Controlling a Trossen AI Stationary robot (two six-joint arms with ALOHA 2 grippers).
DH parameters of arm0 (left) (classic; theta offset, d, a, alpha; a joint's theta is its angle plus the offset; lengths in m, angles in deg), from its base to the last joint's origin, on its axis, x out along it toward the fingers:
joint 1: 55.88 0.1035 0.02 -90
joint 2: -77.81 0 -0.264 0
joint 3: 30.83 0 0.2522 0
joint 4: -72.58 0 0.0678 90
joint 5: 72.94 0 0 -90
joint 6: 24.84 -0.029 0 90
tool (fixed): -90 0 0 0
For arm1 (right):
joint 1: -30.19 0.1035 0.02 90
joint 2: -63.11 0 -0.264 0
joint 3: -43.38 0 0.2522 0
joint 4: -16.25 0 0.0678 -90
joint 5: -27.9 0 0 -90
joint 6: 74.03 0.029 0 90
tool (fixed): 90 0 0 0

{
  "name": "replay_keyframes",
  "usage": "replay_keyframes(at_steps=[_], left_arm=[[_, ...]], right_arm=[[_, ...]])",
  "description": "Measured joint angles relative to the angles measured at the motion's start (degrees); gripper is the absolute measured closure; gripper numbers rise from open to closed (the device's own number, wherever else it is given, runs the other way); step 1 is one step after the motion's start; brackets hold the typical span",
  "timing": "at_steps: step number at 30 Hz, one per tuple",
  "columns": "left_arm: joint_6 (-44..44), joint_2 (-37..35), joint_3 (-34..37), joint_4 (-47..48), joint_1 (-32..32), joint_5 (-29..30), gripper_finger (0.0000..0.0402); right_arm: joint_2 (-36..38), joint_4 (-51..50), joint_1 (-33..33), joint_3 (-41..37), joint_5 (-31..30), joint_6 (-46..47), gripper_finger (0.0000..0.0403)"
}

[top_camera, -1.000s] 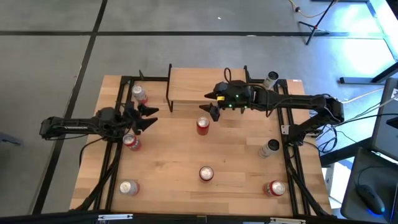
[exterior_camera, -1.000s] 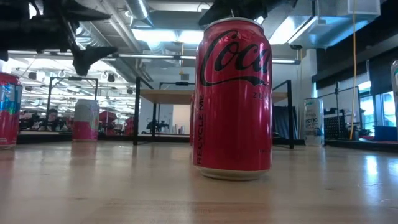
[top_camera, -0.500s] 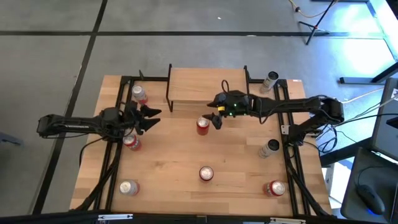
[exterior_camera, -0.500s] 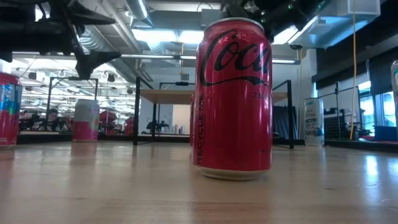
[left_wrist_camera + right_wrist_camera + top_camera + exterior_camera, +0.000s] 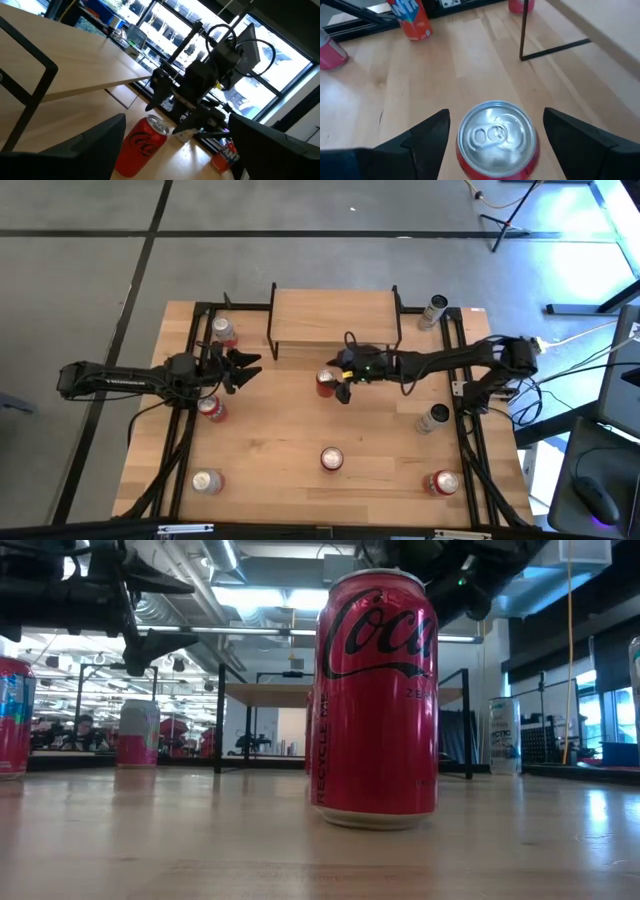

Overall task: Place canned beverage on shelf
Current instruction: Put the top red soda can on the shelf

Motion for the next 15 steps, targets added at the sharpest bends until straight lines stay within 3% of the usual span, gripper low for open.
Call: replay_keyframes(at_steps=[15], left_arm=[[-0.01, 0.00, -0.02, -0.11, 0.00, 1.84, 0.0054]], right_arm=[[-5.06, 4.82, -0.04, 0.09, 1.25, -1.61, 0.0093]])
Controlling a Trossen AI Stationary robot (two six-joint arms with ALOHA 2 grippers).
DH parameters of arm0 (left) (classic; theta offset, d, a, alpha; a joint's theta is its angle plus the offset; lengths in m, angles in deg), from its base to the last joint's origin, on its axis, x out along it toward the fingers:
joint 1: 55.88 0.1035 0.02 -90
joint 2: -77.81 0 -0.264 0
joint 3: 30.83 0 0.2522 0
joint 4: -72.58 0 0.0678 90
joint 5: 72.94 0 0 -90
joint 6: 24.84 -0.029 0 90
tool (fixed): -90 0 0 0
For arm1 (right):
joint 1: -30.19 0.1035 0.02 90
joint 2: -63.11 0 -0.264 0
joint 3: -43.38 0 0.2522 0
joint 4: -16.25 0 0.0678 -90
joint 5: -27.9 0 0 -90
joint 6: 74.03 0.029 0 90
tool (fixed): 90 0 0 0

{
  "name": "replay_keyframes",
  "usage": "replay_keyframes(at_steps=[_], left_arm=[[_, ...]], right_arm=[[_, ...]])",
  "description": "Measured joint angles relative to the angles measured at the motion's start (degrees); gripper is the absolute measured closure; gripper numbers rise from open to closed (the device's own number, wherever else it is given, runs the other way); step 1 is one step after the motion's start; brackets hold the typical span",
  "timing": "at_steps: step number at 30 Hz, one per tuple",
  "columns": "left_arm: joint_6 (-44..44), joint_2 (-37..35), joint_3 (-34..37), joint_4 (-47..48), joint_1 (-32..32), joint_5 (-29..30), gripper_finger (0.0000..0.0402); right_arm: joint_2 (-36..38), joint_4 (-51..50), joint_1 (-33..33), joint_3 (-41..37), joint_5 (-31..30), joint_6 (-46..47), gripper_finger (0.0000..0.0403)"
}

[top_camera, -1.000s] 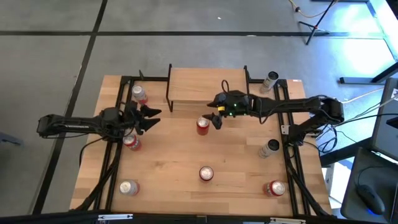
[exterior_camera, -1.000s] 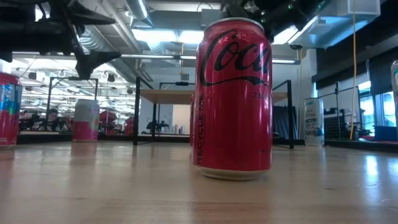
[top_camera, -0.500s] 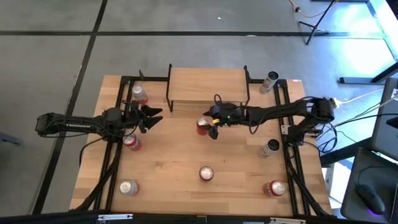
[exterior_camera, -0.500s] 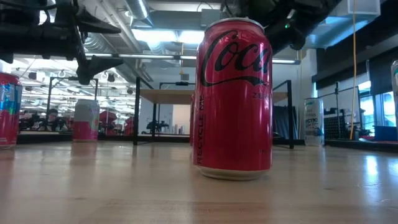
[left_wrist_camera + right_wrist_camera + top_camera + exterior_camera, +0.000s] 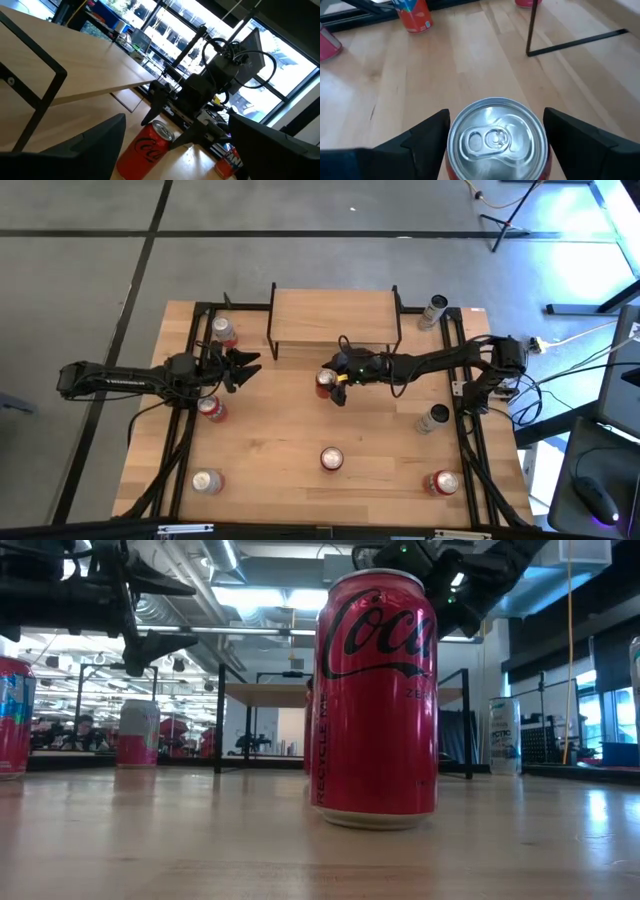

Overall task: Place canned beverage on shelf
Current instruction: Put the top red soda can on the shelf

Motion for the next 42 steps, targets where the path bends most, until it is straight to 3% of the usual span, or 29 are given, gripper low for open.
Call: replay_keyframes(at_steps=[13, 27, 42], left_arm=[[-0.02, 0.00, -0.01, -0.30, 0.00, -0.91, 0.0054], [-0.02, 0.00, -0.01, -0.26, 0.00, -0.82, 0.0061], [1.12, 0.00, -0.01, -0.26, -0.01, -0.97, 0.0063]], right_arm=[[-3.00, 0.45, 0.04, 0.22, -1.11, -0.10, 0.0095], [-3.05, 0.47, 0.09, 0.11, -1.27, 0.46, 0.0153], [3.95, -9.48, 0.04, 5.00, -3.05, 1.66, 0.0158]])
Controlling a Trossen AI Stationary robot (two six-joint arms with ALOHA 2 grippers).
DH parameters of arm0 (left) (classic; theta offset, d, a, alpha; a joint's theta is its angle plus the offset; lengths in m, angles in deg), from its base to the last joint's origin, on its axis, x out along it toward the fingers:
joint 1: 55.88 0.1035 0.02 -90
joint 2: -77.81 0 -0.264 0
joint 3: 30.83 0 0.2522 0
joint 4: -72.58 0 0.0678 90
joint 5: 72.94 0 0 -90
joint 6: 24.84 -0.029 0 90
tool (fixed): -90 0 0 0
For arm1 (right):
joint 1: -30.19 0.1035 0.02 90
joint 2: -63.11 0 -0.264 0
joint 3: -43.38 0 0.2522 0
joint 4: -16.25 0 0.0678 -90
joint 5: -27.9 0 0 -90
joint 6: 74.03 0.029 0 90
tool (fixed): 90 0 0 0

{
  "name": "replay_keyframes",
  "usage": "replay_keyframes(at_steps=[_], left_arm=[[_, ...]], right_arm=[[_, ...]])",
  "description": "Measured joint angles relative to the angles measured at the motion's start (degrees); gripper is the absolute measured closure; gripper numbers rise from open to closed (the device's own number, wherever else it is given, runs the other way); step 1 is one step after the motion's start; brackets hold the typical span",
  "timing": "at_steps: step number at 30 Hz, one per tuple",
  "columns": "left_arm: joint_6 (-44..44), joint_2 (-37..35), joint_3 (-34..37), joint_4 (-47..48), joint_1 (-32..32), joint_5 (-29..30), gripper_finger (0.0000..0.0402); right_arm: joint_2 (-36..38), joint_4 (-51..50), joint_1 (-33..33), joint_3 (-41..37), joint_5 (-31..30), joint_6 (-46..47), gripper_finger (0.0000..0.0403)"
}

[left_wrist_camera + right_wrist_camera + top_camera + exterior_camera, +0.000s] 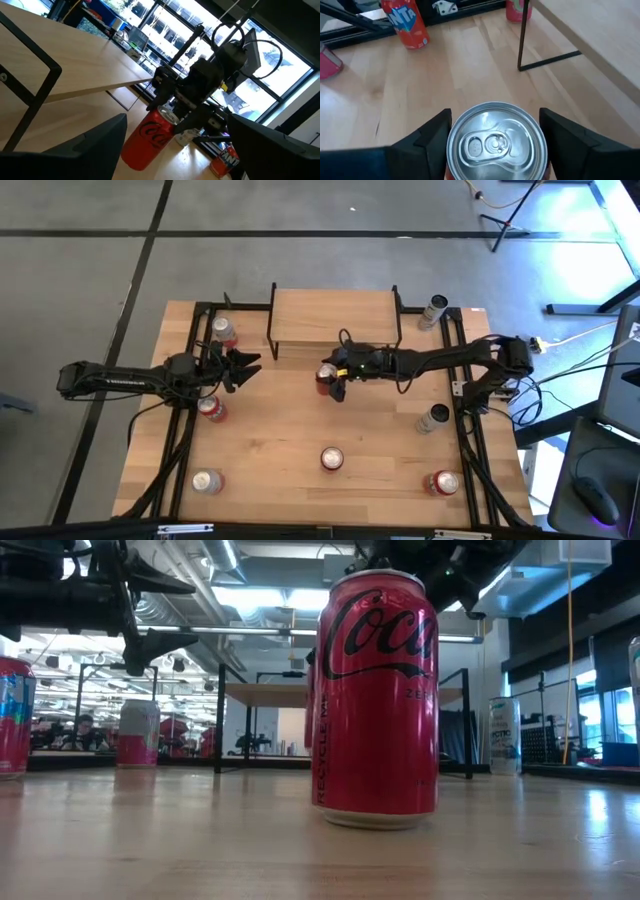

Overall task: Place canned beverage on shelf
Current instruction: Put the top red soda can on the shelf

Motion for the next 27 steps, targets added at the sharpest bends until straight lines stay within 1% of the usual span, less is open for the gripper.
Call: replay_keyframes(at_steps=[5, 15, 19, 22, 27], left_arm=[[0.02, 0.00, -0.02, 0.00, 0.01, -0.04, 0.0063], [0.11, 0.00, -0.02, 0.02, 0.01, -0.13, 0.0063], [0.13, 0.00, -0.02, 0.02, 0.00, -0.13, 0.0063], [0.11, 0.00, -0.02, 0.04, 0.00, -0.13, 0.0063], [0.13, 0.00, -0.02, 0.02, 0.01, -0.13, 0.0063]], right_arm=[[2.97, -0.63, 0.00, 0.17, 0.04, 0.15, 0.0161], [13.65, -3.64, -0.12, 0.35, -0.60, 0.40, 0.0166], [18.44, -7.06, -1.77, 0.35, -0.99, 0.63, 0.0174], [21.63, -9.68, -3.63, 0.39, -1.45, 1.19, 0.0171], [24.17, -15.24, -6.36, 0.38, -1.47, 1.24, 0.0166]])
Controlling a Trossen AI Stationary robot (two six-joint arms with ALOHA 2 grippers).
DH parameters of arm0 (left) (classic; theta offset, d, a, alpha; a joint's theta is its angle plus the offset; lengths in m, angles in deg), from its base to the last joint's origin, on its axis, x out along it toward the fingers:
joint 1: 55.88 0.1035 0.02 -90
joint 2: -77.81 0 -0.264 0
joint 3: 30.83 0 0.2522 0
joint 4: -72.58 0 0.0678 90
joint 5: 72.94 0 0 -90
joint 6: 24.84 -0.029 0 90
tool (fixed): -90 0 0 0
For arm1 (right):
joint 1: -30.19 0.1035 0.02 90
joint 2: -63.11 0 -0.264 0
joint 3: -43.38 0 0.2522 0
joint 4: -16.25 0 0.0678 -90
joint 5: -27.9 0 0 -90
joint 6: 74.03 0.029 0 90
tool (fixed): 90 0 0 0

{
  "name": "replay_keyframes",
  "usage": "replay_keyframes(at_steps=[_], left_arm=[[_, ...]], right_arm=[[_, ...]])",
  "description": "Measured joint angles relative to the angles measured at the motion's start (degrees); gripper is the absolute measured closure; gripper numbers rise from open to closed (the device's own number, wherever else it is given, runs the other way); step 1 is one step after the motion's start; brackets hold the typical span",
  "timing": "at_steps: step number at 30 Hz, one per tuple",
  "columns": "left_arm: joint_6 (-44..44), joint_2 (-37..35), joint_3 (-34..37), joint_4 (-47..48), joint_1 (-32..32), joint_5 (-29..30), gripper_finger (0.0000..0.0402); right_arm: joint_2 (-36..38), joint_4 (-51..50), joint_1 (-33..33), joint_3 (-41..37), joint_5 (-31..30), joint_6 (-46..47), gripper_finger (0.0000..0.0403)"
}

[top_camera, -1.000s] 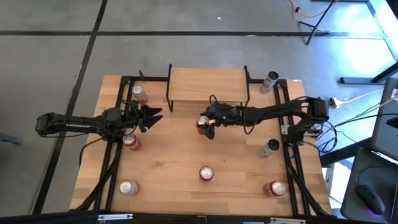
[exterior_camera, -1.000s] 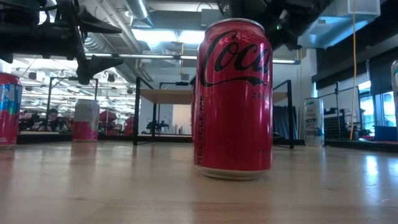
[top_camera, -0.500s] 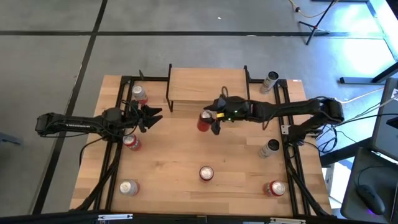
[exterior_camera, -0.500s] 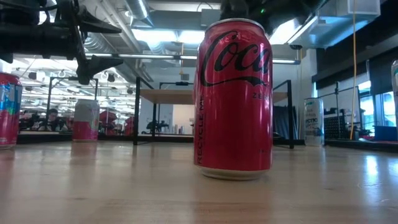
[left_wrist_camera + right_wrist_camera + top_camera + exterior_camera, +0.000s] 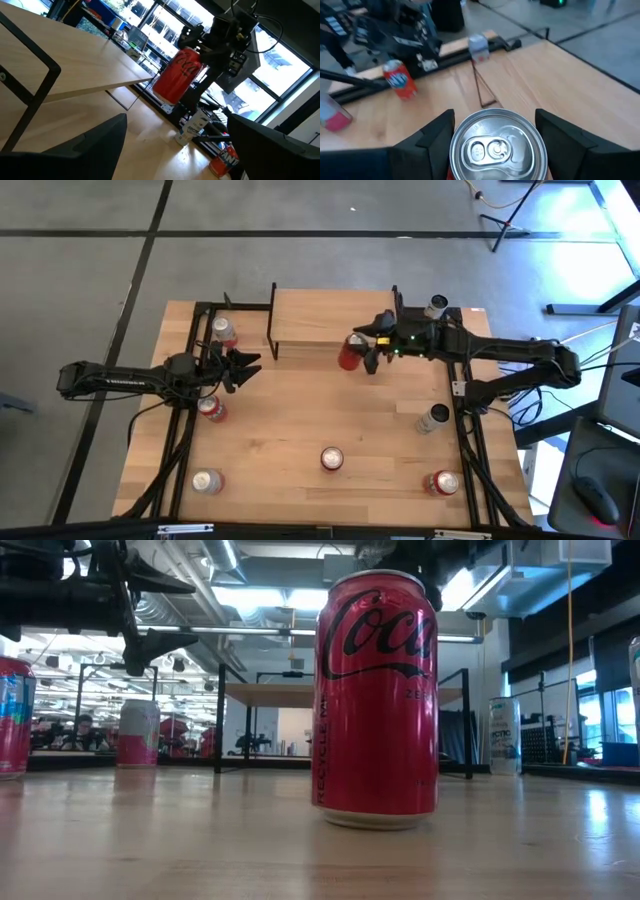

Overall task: Place canned beverage on shelf
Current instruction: Put the top red soda can on the shelf

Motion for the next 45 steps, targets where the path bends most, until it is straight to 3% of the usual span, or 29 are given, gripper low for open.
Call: replay_keyframes(at_steps=[13, 27, 31, 45], left_arm=[[0.35, 0.00, 0.00, 0.00, -0.02, 0.19, 0.0063], [1.79, -0.02, 0.00, 0.00, 0.00, 0.44, 0.0063], [1.77, -0.02, 0.00, 0.00, 0.00, 0.67, 0.0063], [1.75, -0.02, 0.00, -0.02, 0.00, 1.57, 0.0063]], right_arm=[[3.52, -2.27, -14.68, 0.11, -0.83, -6.55, 0.0168], [3.06, -15.03, -31.20, 5.56, 11.71, -12.04, 0.0167], [2.28, -13.23, -32.32, 4.30, 14.51, -11.79, 0.0167], [-0.90, -8.83, -32.26, 4.04, 13.70, -12.26, 0.0166]])
